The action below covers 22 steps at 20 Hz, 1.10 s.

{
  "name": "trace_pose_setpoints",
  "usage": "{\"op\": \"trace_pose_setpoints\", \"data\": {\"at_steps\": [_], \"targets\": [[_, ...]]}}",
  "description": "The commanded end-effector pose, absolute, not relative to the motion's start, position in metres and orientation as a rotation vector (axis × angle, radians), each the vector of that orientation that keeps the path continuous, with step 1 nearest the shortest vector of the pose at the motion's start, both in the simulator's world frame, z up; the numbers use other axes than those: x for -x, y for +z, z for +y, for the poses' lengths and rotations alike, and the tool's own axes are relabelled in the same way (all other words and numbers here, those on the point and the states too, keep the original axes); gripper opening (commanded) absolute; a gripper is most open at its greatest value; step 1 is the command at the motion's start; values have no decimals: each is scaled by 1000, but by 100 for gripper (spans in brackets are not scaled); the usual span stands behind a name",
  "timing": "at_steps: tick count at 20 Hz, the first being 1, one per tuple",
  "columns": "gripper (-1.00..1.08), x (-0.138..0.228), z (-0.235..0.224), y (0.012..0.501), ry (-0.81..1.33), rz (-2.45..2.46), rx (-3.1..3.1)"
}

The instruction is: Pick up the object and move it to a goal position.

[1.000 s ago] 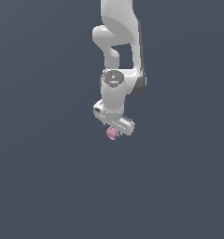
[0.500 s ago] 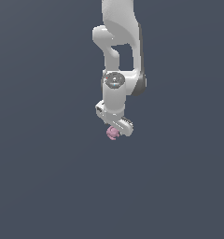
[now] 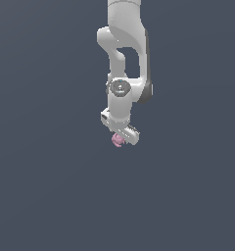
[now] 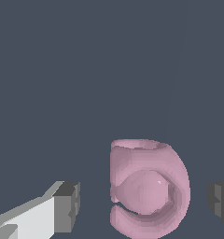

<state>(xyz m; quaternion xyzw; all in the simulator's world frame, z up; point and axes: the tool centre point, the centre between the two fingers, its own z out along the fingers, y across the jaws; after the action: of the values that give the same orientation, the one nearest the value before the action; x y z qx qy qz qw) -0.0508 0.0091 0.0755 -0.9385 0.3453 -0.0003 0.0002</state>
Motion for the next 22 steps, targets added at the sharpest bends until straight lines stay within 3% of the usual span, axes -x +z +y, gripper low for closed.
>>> {"op": "trace_pose_setpoints", "data": {"at_steps": [1,10,11,22], "targets": [[100,52,9,63,0,1086,2948],[100,51,9,40,0,1090,2946],[-100,51,9,40,0,1090,2946],[-100,51,10,41,-1,1088,2946]]}}
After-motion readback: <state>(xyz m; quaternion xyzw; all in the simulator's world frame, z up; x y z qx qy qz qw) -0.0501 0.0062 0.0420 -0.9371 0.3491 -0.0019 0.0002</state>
